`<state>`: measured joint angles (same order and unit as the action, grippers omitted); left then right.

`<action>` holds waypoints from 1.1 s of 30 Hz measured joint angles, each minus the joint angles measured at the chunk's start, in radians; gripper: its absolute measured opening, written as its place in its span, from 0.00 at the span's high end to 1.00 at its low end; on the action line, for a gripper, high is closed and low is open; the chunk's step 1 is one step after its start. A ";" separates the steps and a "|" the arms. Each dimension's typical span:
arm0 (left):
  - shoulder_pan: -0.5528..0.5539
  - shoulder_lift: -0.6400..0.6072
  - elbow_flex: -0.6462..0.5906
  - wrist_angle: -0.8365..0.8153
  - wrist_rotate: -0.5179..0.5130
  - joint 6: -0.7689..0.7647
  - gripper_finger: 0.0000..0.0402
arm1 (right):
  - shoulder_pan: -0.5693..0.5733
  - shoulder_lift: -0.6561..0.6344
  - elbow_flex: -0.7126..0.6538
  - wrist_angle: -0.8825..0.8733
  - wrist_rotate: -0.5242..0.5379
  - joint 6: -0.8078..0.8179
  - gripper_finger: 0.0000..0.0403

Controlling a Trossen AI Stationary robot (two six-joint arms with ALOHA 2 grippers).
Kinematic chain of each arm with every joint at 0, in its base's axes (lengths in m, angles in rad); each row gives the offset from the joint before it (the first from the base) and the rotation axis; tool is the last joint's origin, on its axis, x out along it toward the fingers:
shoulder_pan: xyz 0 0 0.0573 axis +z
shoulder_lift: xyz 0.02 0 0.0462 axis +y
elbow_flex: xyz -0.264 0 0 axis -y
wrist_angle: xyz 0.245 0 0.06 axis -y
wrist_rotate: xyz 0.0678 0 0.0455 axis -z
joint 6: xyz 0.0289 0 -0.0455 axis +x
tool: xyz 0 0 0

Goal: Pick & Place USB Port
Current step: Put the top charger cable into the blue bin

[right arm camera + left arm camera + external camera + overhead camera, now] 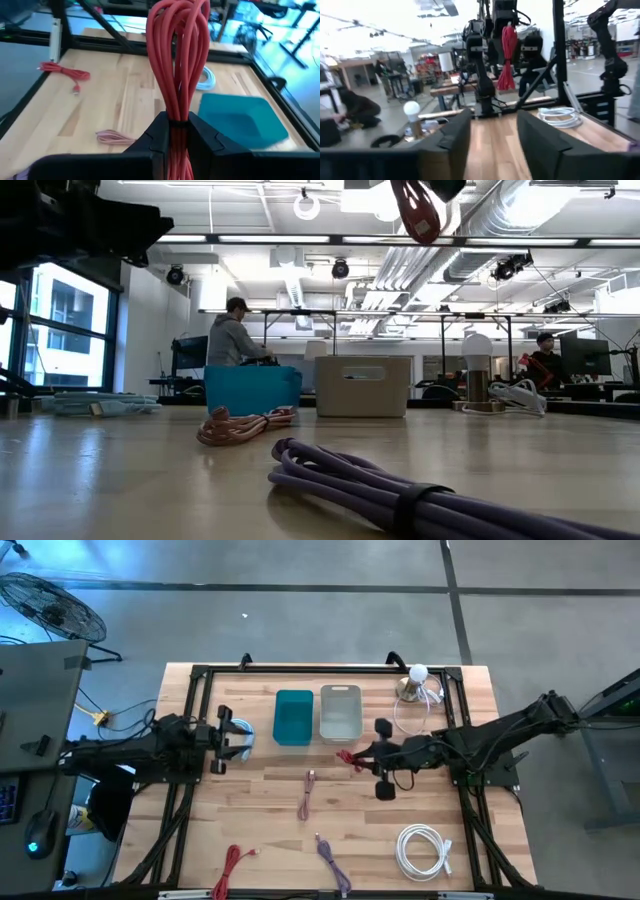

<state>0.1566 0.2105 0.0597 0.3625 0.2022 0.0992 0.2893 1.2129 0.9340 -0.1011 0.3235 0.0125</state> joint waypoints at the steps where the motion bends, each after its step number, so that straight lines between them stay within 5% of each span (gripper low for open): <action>1: 0.000 0.016 0.000 0.005 0.000 -0.017 0.53 | 0.000 0.000 0.000 0.006 -0.002 -0.011 0.91; 7: 0.000 0.128 0.000 0.140 0.002 -0.052 0.40 | -0.009 0.001 0.000 0.009 -0.003 -0.041 0.91; 14: 0.000 0.306 0.003 0.379 0.044 -0.053 0.38 | -0.036 0.033 0.000 0.050 -0.051 -0.075 0.91; 33: -0.009 0.850 0.361 0.391 0.184 -0.020 0.38 | -0.067 0.124 0.001 0.188 -0.147 -0.173 0.91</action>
<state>0.1474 1.0602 0.4203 0.7535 0.3858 0.0793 0.2222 1.3369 0.9348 0.0872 0.1760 -0.1604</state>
